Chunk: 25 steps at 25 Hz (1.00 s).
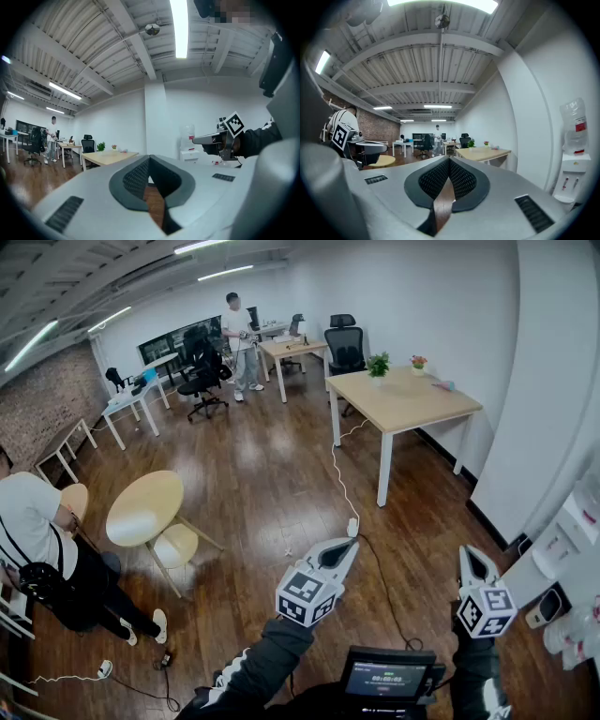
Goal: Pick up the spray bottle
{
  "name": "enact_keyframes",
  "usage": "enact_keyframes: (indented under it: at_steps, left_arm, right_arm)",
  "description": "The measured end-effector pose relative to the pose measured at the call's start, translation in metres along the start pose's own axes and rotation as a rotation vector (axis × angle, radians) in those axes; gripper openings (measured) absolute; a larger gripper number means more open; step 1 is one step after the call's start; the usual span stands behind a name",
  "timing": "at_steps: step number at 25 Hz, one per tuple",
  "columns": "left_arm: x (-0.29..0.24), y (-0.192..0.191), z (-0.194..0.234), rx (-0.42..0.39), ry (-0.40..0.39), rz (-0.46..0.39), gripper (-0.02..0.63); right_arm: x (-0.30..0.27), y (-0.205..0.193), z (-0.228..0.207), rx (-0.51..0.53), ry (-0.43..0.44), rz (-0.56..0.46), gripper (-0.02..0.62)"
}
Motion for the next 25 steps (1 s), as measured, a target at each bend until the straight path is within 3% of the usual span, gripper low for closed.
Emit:
enact_keyframes:
  at_steps: [7, 11, 20, 25]
  left_arm:
    - [-0.088, -0.010, 0.042, 0.010, 0.005, 0.011, 0.000]
    - [-0.169, -0.011, 0.073, 0.007, 0.005, 0.021, 0.000]
    - [-0.374, -0.053, 0.180, -0.013, -0.012, 0.046, 0.000]
    - [-0.471, -0.091, 0.278, 0.000, -0.032, 0.027, 0.000]
  right_arm:
    - [-0.081, 0.001, -0.054, -0.005, 0.014, -0.005, 0.000]
    - [-0.151, 0.003, -0.112, -0.026, 0.018, 0.001, 0.000]
    - [-0.339, -0.035, -0.250, -0.050, 0.028, 0.028, 0.000]
    - [-0.470, -0.071, -0.286, -0.052, 0.018, 0.014, 0.000]
Point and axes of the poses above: the fingertips, and each gripper's own axes: x backward along the fingers, z to its left, y out of its top, the point moved 5 cm from there along x, backward along the fingers, and after that the axes turned 12 degrees about -z, right-handed, at the moved point
